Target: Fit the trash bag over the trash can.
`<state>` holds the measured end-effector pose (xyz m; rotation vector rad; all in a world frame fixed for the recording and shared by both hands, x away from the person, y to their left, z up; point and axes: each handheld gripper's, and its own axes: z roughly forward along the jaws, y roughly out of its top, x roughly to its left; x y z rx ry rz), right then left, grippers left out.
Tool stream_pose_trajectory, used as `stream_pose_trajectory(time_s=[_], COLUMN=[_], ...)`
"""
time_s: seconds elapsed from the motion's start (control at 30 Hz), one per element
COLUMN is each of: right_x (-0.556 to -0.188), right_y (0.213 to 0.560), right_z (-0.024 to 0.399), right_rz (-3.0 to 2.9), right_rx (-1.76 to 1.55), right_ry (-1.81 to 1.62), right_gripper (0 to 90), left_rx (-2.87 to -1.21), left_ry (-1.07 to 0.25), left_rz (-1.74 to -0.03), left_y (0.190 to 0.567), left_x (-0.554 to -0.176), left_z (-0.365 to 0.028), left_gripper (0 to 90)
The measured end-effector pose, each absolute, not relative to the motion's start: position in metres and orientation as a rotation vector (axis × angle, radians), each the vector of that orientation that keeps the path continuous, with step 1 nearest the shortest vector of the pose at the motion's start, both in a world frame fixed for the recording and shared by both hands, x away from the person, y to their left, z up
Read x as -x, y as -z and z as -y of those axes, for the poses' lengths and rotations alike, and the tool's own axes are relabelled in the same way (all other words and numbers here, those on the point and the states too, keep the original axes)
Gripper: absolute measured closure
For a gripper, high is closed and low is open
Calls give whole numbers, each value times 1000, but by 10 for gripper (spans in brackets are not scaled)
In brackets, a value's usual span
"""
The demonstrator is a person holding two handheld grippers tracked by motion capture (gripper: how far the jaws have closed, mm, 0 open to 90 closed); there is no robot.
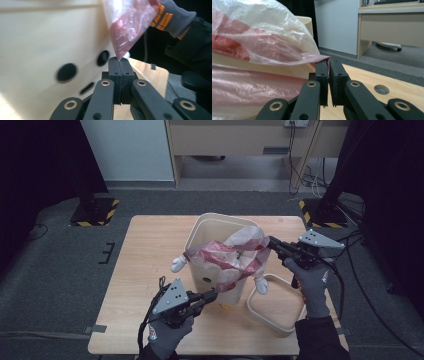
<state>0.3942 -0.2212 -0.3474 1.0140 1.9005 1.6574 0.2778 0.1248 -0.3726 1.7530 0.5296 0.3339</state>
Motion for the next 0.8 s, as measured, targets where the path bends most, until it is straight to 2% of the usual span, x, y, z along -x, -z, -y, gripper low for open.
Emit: stream_pose_trajectory(time_s=[0.1,0.13,0.2,0.27,0.3,0.37,0.6,0.8], right_x=[-395,-396,-396,-391,-391,-384,-370,-372], right_y=[348,349,350,347,347,339,316,308], right_z=[218,215,215,216,216,220,216,205], right_rz=[-1882,-1870,-1861,-1799,-1799,-1747,-1720,-1719], right_rx=[-1016,-995,-985,-935,-935,-873,-708,-644], right_ry=[-1665,-1667,-1673,-1746,-1746,-1795,-1843,-1856], right_gripper=[852,791,764,665,665,597,522,518], left_rx=[-1743,-1736,-1733,-1732,-1732,-1733,-1728,-1728], left_ry=[-341,-349,-349,-347,-345,-348,-345,-348], left_rz=[-534,-534,-532,-530,-530,-531,-536,-541], left_y=[372,373,373,374,374,375,375,375], left_x=[-279,-278,-278,-277,-278,-278,-279,-279], left_z=[-127,-128,-127,-126,-125,-124,-123,-124], left_gripper=[900,898,897,896,896,893,877,867])
